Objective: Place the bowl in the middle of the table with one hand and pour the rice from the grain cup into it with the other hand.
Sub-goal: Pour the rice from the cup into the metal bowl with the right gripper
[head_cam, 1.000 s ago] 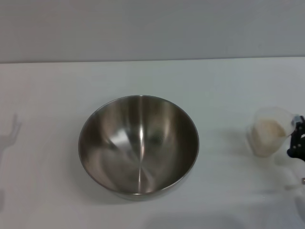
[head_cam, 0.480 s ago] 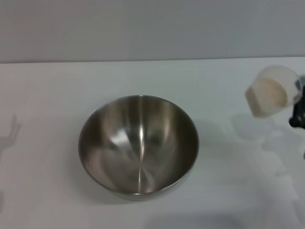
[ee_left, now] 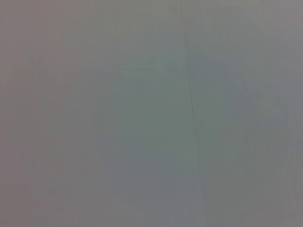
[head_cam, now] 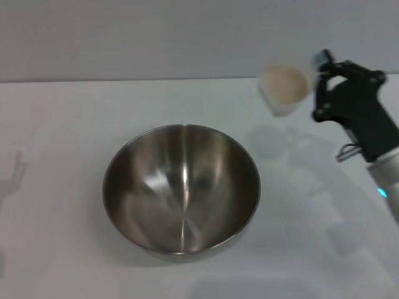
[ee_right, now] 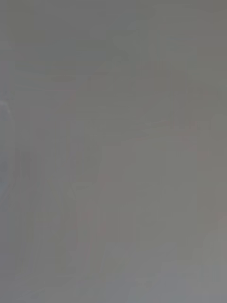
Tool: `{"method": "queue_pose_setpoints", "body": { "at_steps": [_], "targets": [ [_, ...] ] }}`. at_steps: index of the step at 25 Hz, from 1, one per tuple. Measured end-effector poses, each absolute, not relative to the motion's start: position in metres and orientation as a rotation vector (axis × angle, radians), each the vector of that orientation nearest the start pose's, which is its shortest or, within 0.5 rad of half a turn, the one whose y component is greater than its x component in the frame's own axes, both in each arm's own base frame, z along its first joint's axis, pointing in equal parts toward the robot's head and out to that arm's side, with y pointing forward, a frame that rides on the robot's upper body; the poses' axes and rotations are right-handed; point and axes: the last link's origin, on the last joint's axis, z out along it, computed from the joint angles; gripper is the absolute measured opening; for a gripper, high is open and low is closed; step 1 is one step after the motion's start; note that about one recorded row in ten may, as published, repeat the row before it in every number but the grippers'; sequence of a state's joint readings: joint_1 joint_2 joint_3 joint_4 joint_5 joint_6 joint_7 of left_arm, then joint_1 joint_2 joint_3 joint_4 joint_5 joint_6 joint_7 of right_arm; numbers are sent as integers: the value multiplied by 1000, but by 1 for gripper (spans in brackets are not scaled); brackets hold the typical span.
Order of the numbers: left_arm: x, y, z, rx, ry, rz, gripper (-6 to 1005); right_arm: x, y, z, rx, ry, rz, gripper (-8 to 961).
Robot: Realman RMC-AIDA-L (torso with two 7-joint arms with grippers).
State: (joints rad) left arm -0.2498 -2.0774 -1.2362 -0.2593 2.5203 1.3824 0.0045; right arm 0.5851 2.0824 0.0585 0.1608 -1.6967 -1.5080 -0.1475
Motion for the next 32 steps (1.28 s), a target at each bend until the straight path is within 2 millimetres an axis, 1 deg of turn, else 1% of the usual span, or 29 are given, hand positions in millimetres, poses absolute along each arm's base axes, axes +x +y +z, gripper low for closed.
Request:
{"method": "queue_pose_setpoints", "body": {
  "at_steps": [1,2,3,6,7,8,9,10,11,12,13,14,15,18,24,31,32],
  "targets": [
    [-349,285,38,-1304,-352,-677,869,239,337,-32,-1737,-73,819,10],
    [-350,284,38,-1304,-355,-675,869,231,340,-40,-1759,-131,777,10],
    [-350,284,38,-1304,-355,-675,869,231,340,-40,-1759,-131,777,10],
    [-350,283,37,-1304,-359,-674,869,222,342,-51,-1767,-235,686,10],
    [-350,283,37,-1304,-358,-675,869,217,341,-57,-1764,-311,627,10],
    [-350,284,37,-1305,-358,-676,869,217,341,-57,-1764,-311,627,10],
    [-349,285,37,-1305,-358,-676,869,213,338,-63,-1758,-401,575,10],
    [-349,285,37,-1306,-357,-677,869,213,338,-63,-1758,-401,575,10],
    [-349,285,37,-1306,-357,-677,869,210,336,-66,-1750,-454,547,10],
    [-349,287,37,-1310,-361,-676,869,206,331,-72,-1722,-558,481,10],
    [-349,287,37,-1310,-361,-676,869,206,331,-72,-1722,-558,481,10],
    [-349,287,36,-1310,-362,-676,869,200,325,-77,-1686,-658,415,10],
    [-349,287,36,-1311,-363,-676,869,200,325,-77,-1686,-658,415,10],
    [-348,288,36,-1312,-362,-677,869,191,316,-86,-1613,-814,302,11],
    [-348,289,36,-1315,-366,-674,869,186,312,-95,-1539,-970,148,11],
    [-349,290,35,-1319,-373,-669,869,185,307,-99,-1494,-1076,83,11],
    [-349,290,35,-1319,-373,-669,869,184,304,-100,-1469,-1115,67,11]
  ]
}}
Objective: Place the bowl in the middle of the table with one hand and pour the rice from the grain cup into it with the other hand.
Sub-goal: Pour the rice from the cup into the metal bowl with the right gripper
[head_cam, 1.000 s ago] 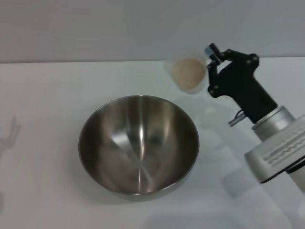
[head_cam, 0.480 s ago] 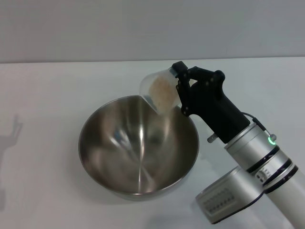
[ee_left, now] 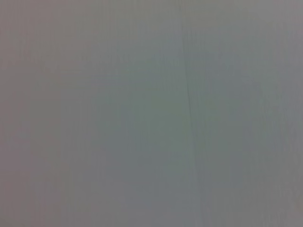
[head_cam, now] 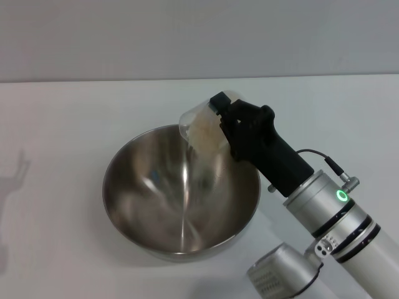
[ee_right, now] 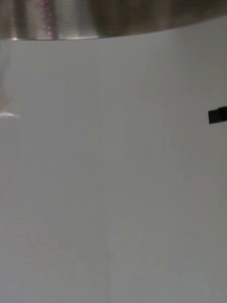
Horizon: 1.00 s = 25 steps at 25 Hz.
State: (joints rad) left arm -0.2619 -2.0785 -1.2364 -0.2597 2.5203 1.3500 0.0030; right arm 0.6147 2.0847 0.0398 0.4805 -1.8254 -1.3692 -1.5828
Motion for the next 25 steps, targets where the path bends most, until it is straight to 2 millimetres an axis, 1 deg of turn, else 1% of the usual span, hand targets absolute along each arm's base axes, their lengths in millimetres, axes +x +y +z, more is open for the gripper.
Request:
{"method": "queue_pose_setpoints", "body": {
  "at_steps": [4,5,6,7,8,12,25],
  "targets": [
    [-349,290,35,-1320,-373,-668,869,183,301,-101,-1433,-1168,50,11],
    [-349,290,35,-1320,-373,-668,869,183,300,-101,-1403,-1206,17,11],
    [-349,290,35,-1320,-373,-668,869,183,300,-101,-1403,-1206,17,11],
    [-349,290,35,-1320,-374,-668,869,183,299,-102,-1367,-1251,-30,11],
    [-349,290,35,-1320,-373,-668,869,183,299,-102,-1367,-1251,-30,11],
    [-349,290,35,-1320,-373,-668,869,184,298,-103,-1285,-1337,-128,11],
    [-349,289,34,-1320,-374,-672,869,178,290,-108,-1115,-1484,-292,11]
  ]
}}
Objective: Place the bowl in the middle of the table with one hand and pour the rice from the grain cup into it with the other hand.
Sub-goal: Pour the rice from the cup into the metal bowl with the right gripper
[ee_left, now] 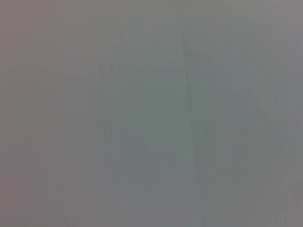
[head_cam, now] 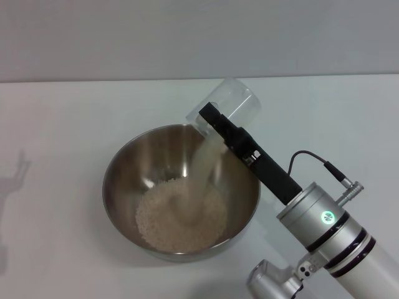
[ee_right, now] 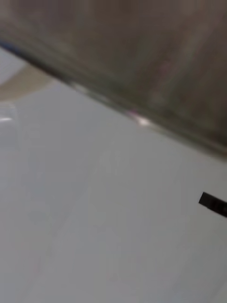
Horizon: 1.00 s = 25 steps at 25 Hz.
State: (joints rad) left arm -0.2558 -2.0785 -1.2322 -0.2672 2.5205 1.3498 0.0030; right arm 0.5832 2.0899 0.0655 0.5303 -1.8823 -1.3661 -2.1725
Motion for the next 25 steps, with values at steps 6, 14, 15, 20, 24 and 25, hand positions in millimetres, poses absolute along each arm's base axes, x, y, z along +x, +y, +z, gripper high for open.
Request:
{"method": "queue_pose_setpoints", "body": {
  "at_steps": [6,14,15,20,24,25],
  "targets": [
    [-348,289,33,-1328,-373,-674,869,177,288,-109,-1063,-1532,-339,11],
    [-348,288,33,-1330,-375,-673,869,178,287,-114,-1020,-1605,-395,10],
    [-349,287,32,-1331,-375,-673,869,179,287,-115,-998,-1635,-422,10],
    [-349,286,32,-1331,-376,-671,869,179,288,-117,-972,-1669,-450,10],
    [-349,286,32,-1331,-376,-672,869,178,287,-118,-968,-1678,-446,10],
    [-349,286,32,-1331,-376,-672,869,176,287,-118,-978,-1664,-434,10]
  ]
}}
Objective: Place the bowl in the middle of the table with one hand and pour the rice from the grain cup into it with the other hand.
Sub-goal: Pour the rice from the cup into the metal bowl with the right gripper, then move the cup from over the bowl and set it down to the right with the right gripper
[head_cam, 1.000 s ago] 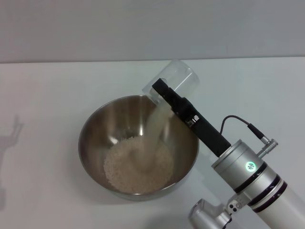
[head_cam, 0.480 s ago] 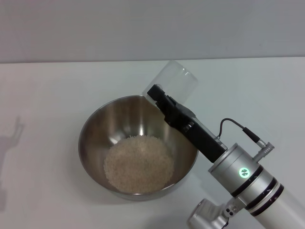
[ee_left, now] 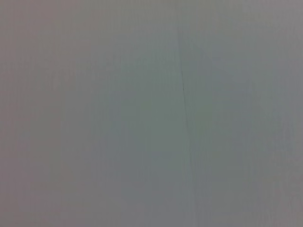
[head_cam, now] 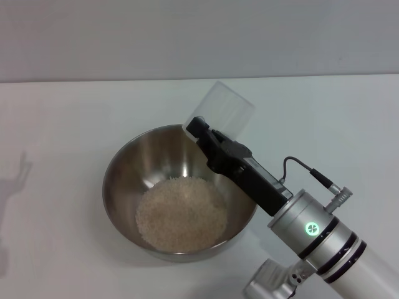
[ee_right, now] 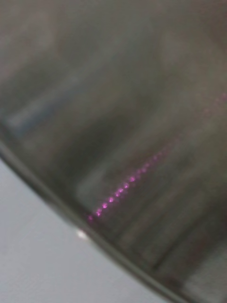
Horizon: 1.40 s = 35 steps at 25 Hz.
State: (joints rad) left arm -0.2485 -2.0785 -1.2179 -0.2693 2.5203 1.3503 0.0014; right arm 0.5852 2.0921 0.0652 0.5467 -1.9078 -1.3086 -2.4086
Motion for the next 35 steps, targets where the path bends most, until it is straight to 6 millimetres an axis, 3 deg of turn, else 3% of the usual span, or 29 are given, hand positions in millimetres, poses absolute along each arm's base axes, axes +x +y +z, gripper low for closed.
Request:
{"method": "queue_pose_setpoints", "body": {
  "at_steps": [7,9,10,12,13,14,15,16,18,19,20,24,25,26,30,35],
  "targets": [
    [-349,286,32,-1331,-377,-671,869,160,280,-109,-1124,-1408,-205,10],
    [-349,286,32,-1331,-377,-671,869,158,279,-104,-1191,-1283,-114,10],
    [-349,286,32,-1331,-377,-671,869,155,277,-97,-1254,-1127,-5,10],
    [-349,286,32,-1331,-377,-671,869,155,276,-92,-1277,-1044,48,10],
    [-349,286,32,-1331,-377,-671,869,156,276,-83,-1299,-902,127,10],
    [-349,286,32,-1331,-377,-671,869,156,276,-83,-1299,-902,127,10],
    [-349,287,32,-1332,-376,-671,869,160,276,-74,-1320,-754,196,10],
    [-349,287,32,-1332,-376,-671,869,160,276,-74,-1320,-754,196,10],
    [-349,288,32,-1334,-375,-670,869,166,277,-65,-1366,-538,341,10],
    [-349,288,32,-1334,-375,-670,869,166,277,-65,-1366,-538,341,10],
    [-349,288,32,-1334,-375,-670,869,172,276,-60,-1399,-397,458,10],
    [-348,289,32,-1335,-373,-672,869,185,276,-54,-1422,-207,599,10],
    [-348,289,32,-1336,-373,-672,869,199,275,-49,-1419,-88,684,10],
    [-348,289,32,-1336,-373,-672,869,199,275,-49,-1419,-88,684,10],
    [-348,289,32,-1337,-374,-669,869,234,263,-33,-1381,115,857,11],
    [-349,289,32,-1337,-374,-668,869,261,246,-24,-1340,184,846,11]
  ]
}}
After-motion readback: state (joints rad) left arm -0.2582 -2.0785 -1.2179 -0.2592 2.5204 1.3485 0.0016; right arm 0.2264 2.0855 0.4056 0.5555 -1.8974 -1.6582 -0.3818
